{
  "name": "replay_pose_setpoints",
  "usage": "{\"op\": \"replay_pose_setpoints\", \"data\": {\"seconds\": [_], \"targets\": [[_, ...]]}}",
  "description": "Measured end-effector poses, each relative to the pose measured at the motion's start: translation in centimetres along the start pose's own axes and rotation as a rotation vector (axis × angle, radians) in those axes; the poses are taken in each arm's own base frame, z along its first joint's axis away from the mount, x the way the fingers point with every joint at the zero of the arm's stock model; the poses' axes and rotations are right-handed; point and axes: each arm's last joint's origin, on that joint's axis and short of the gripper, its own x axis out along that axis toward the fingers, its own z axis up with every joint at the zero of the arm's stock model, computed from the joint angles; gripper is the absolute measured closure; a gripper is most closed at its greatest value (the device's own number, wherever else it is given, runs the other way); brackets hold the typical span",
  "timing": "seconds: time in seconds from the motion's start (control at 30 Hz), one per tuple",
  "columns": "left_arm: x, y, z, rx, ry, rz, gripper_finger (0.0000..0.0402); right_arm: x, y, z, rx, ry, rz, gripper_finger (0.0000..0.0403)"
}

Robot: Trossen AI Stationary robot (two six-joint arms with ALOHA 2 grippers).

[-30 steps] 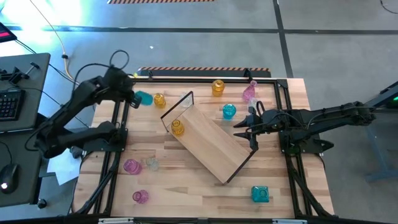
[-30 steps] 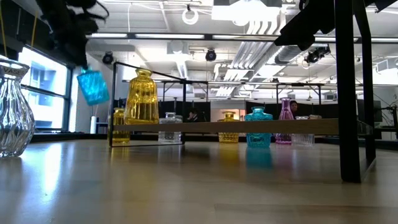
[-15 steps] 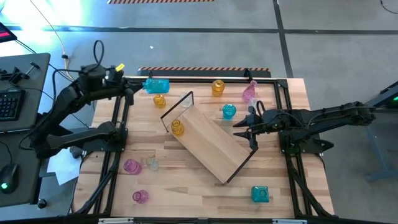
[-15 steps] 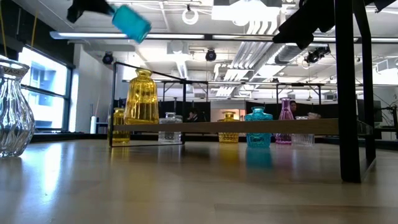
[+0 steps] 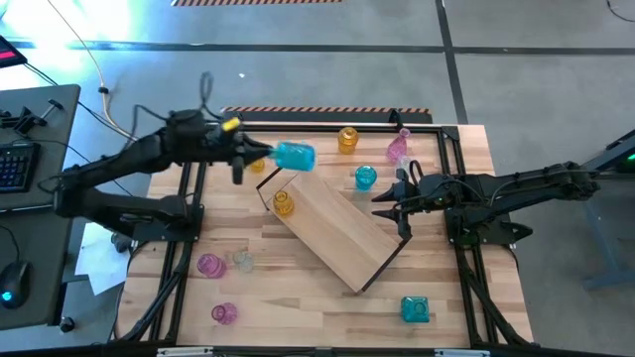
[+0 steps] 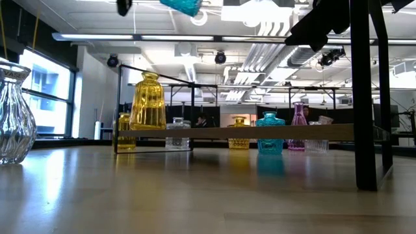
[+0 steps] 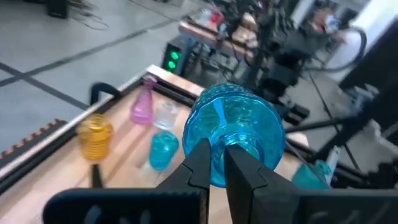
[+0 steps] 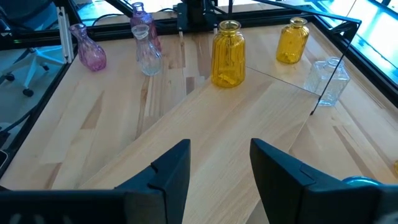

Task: Sort vases onto shelf
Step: Put the top left blue crystal vase on the shelf

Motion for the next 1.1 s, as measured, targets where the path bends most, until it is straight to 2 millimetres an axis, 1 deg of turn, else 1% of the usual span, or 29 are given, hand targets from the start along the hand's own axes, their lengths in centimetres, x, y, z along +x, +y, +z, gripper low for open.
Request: {"op": "replay_pose_setpoints", "data": {"seconds": [0.2, 0.33, 0.4, 0.5, 0.73, 0.9, 1.1], "targets": [[4.0, -1.7, 0.7, 0.085, 0.102, 0.004, 0.039, 0.0, 0.0, 0.0, 0.0, 0.0, 0.0, 0.0247], [6.4, -2.7, 1.0, 0.14, 0.216, 0.051, 0.039, 0.0, 0.0, 0.0, 0.0, 0.002, -0.001, 0.0247], [7.6, -2.9, 0.9, 0.163, 0.282, 0.093, 0.039, 0.0, 0.0, 0.0, 0.0, 0.002, -0.001, 0.0247], [9.5, -2.9, 0.4, 0.192, 0.386, 0.145, 0.039, 0.0, 0.0, 0.0, 0.0, 0.003, -0.001, 0.0247], [13.7, -2.3, -1.7, 0.233, 0.567, 0.179, 0.039, 0.0, 0.0, -0.1, 0.0, 0.009, -0.002, 0.0247], [15.6, -2.0, -3.2, 0.23, 0.64, 0.151, 0.039, 0.0, 0.0, -0.3, 0.005, 0.028, -0.004, 0.0247], [16.4, -2.5, -4.7, 0.226, 0.735, 0.099, 0.039, 0.0, 0.0, -0.3, 0.005, 0.032, -0.005, 0.0247]]}}
